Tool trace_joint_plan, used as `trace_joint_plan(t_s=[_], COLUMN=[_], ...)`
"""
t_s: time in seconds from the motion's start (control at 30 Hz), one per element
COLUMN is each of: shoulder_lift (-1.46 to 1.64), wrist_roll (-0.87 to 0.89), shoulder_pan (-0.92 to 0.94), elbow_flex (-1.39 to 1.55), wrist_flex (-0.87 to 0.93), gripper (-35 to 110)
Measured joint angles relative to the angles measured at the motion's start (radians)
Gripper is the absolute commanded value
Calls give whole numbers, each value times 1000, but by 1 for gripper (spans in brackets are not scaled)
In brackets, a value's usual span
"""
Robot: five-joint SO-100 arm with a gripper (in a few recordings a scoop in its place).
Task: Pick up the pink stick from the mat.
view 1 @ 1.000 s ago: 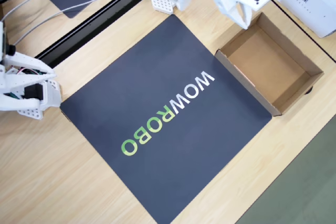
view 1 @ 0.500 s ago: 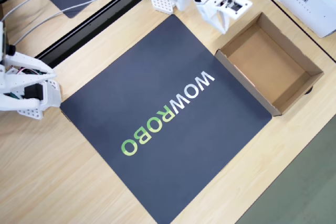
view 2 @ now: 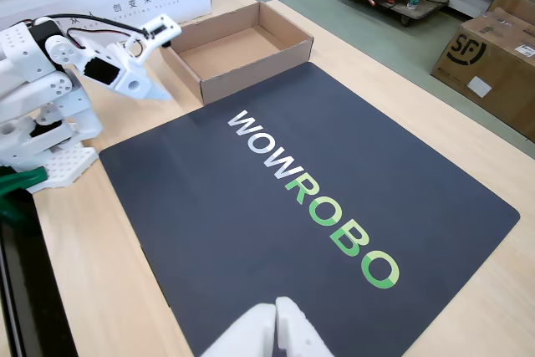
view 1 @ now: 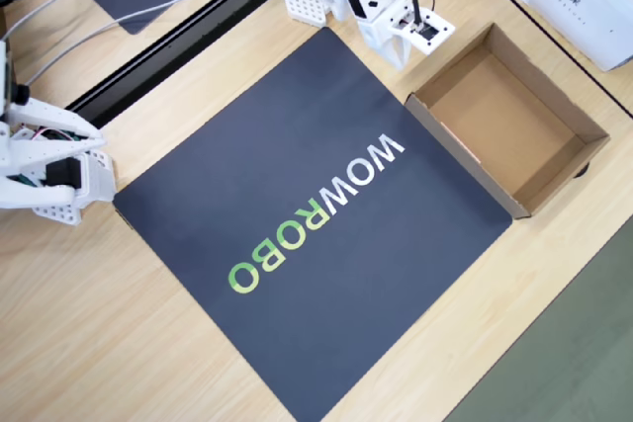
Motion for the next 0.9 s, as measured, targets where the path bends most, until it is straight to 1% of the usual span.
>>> trace_joint_plan(t_s=[0.13, 0.37, 0.9], shoulder_lift=[25, 29, 38], wrist_roll=[-9, -54, -61], shoulder_pan=[0, 0, 0], elbow_flex=[0, 0, 0], wrist_flex=[114, 256, 275], gripper=[0, 0, 0])
